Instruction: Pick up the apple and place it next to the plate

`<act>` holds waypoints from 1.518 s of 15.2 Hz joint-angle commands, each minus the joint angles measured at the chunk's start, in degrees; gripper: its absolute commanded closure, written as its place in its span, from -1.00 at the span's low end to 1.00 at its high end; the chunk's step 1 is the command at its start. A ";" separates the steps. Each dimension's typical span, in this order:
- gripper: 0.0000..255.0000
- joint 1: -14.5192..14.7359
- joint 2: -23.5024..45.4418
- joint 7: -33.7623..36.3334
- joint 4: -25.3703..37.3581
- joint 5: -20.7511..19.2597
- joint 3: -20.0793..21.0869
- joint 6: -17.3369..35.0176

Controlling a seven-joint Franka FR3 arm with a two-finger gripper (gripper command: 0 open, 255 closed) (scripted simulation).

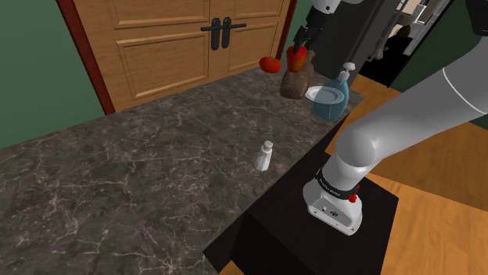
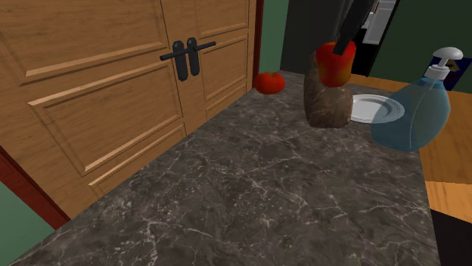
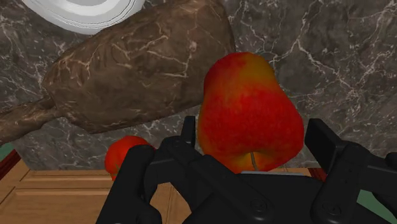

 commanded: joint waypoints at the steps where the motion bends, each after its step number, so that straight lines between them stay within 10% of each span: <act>1: 1.00 -0.68 1.16 -3.05 1.91 0.11 -2.16 -0.87; 15: 1.00 -5.46 19.16 -27.88 20.26 9.82 -18.39 -5.87; 23: 1.00 -15.95 37.27 -42.92 38.31 23.17 -22.64 -13.81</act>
